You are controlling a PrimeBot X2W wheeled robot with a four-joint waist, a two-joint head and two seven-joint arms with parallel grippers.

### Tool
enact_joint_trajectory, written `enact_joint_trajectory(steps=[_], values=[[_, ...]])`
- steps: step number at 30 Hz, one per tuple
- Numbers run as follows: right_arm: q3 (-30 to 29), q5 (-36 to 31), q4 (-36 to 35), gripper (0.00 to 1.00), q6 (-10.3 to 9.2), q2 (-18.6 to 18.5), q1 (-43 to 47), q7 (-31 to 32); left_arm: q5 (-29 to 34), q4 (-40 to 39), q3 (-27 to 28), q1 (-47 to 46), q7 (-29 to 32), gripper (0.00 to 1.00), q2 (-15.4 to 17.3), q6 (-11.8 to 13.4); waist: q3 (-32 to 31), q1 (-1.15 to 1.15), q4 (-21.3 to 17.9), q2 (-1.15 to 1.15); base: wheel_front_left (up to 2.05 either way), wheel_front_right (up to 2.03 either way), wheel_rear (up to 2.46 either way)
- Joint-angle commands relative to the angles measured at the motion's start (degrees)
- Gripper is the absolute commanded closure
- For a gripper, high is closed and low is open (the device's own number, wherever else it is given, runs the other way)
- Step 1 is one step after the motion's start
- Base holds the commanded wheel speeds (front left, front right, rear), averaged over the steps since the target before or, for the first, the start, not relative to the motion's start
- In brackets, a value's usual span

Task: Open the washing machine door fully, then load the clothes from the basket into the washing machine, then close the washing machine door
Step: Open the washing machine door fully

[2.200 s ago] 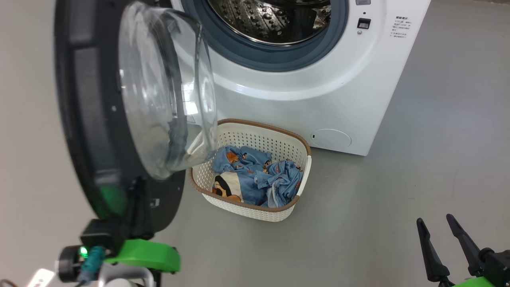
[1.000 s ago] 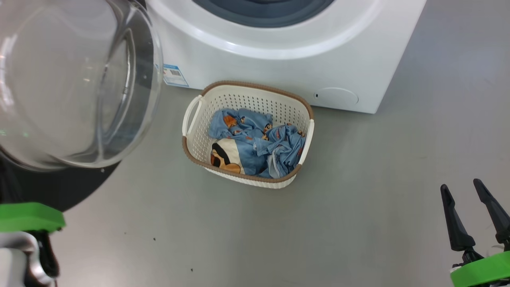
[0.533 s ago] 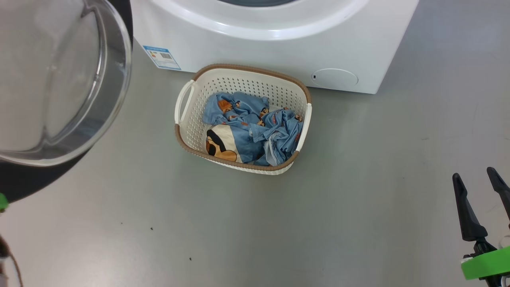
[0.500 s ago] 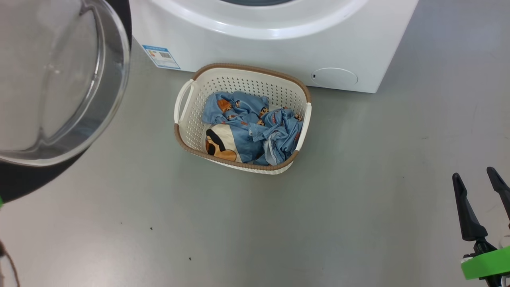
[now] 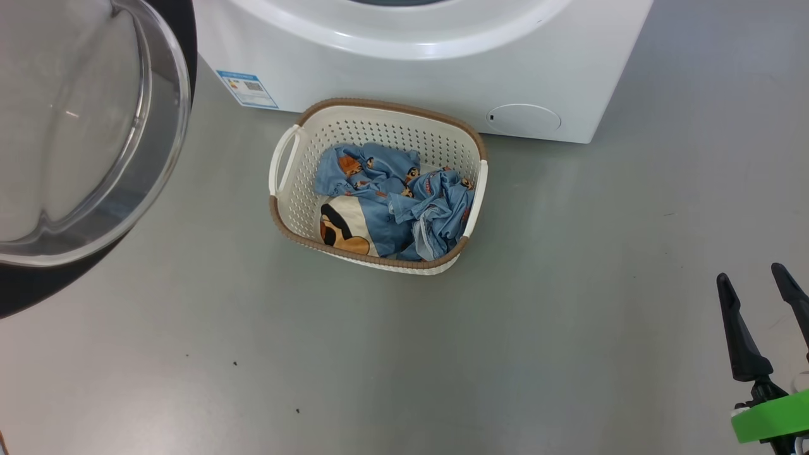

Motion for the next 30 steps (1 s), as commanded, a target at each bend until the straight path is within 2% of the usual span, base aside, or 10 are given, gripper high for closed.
enact_joint_trajectory(steps=[1, 7, 15, 23, 26, 27, 29, 30], values=[[1.61, 0.54, -1.12, 0.0, 0.09, -0.75, -1.19, 0.03, 1.17, -1.28, 2.78, -0.1, -0.47, 1.0, 3.42, -0.56, -0.1, 0.0, -0.1, 0.0, 0.0, 0.0, 0.0], [2.1, 0.49, -0.64, 0.0, 0.09, -0.43, -1.52, -0.21, 4.63, -4.78, 5.95, 2.83, -0.47, 1.0, 1.06, -2.35, -0.65, 0.0, -0.29, 0.0, 0.0, 0.0, 0.0], [2.33, 0.49, 0.21, 0.0, 0.09, 0.57, -1.66, -0.75, 9.56, -14.77, 10.36, 10.55, -0.47, 1.0, -6.3, -4.37, -2.06, 0.0, -0.62, 0.0, 0.0, 0.0, 0.0], [2.22, 0.2, 1.48, 0.0, 0.09, 1.87, -1.29, -1.27, 14.52, -25.79, 8.86, 17.2, -0.47, 1.0, -13.01, -8.16, -4.61, 0.0, -0.77, 0.0, 0.0, 0.0, 0.0], [2.36, 0.18, 1.81, 0.0, 0.09, 2.39, -1.13, -1.4, 15.73, -29.38, 7.34, 19.3, -0.47, 1.0, -14.27, -9.44, -5.45, 0.0, -1.02, 0.0, 0.0, 0.0, 0.0], [2.47, 0.14, 1.99, 0.0, 0.09, 2.56, -1.02, -1.45, 16.02, -30.34, 6.8, 20.42, -0.47, 0.88, -14.72, -9.76, -5.8, 0.0, -1.15, 0.0, 0.0, 0.0, 0.0], [2.56, 0.09, 2.38, 0.0, 0.09, 2.84, -0.8, -1.55, 16.37, -32.13, 5.61, 22.18, -0.47, 0.57, -15.35, -10.37, -6.5, 0.0, -1.34, 0.0, 0.0, 0.0, 0.0], [2.58, 0.07, 2.54, 0.0, 0.09, 2.99, -0.7, -1.59, 16.4, -32.62, 4.98, 23.08, -0.47, 0.51, -15.61, -10.51, -6.82, 0.0, -1.47, 0.0, 0.0, 0.0, 0.0]])
